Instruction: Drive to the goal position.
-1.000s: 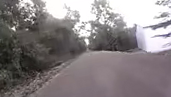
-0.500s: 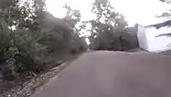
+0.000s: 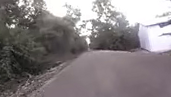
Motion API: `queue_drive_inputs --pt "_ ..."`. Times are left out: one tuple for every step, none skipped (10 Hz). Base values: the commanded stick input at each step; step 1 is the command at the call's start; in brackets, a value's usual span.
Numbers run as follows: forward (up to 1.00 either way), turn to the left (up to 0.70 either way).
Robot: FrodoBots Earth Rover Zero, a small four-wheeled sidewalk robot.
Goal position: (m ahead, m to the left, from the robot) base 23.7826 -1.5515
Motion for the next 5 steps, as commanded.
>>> queue_drive_inputs --pt "0.70 0.10" --pt "0.70 0.34" --pt "0.70 0.36" --pt "0.70 0.10" --pt "0.70 0.03"
